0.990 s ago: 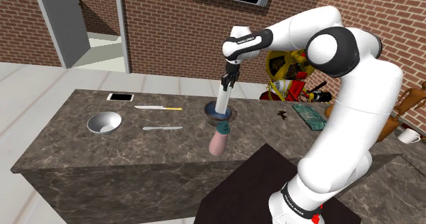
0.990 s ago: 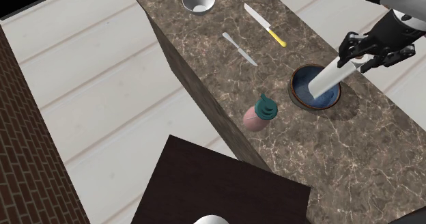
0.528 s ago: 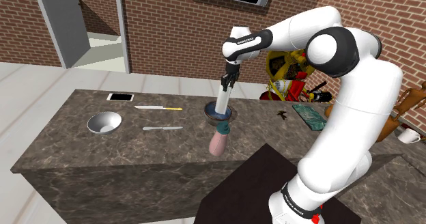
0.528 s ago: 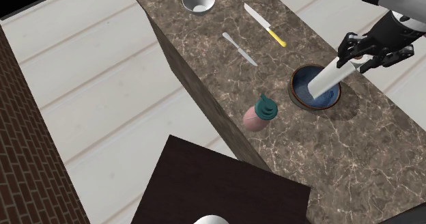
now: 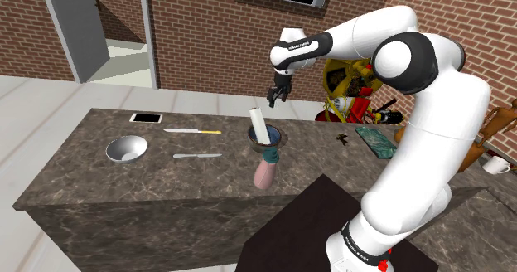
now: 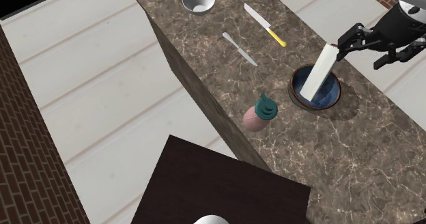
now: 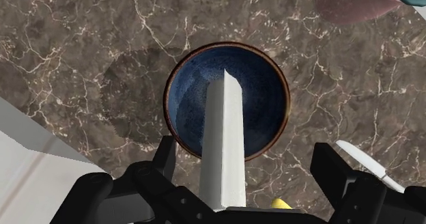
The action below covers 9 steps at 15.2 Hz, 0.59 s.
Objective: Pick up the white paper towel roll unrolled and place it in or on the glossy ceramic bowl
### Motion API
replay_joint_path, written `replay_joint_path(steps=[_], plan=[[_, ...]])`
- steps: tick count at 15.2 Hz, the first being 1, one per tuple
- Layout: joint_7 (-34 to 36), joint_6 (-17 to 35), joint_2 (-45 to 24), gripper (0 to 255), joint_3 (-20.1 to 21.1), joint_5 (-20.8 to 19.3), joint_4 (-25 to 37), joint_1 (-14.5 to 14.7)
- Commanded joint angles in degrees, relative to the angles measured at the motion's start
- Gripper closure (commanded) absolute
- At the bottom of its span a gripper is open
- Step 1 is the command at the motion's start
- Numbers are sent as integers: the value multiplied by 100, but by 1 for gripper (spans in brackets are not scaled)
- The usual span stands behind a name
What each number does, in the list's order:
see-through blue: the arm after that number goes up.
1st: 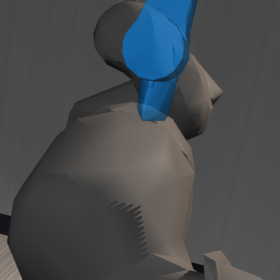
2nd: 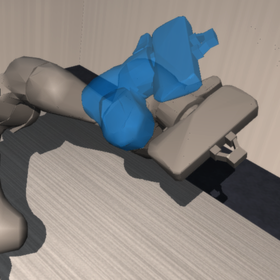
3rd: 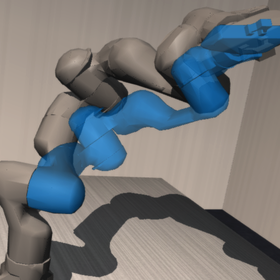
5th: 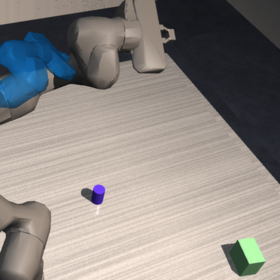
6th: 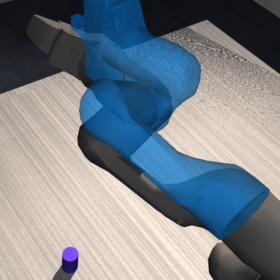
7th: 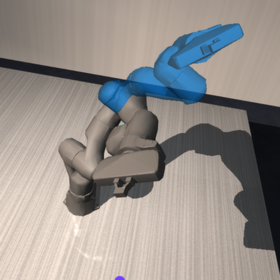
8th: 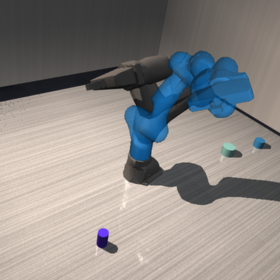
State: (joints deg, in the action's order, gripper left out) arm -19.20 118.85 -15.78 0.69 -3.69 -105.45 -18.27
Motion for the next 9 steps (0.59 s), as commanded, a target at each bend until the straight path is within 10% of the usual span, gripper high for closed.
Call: replay_joint_path(steps=[1,9], plan=[[-8,-323,130,0,8,10,189,8],[-11,-463,172,0,11,14,287,12]])
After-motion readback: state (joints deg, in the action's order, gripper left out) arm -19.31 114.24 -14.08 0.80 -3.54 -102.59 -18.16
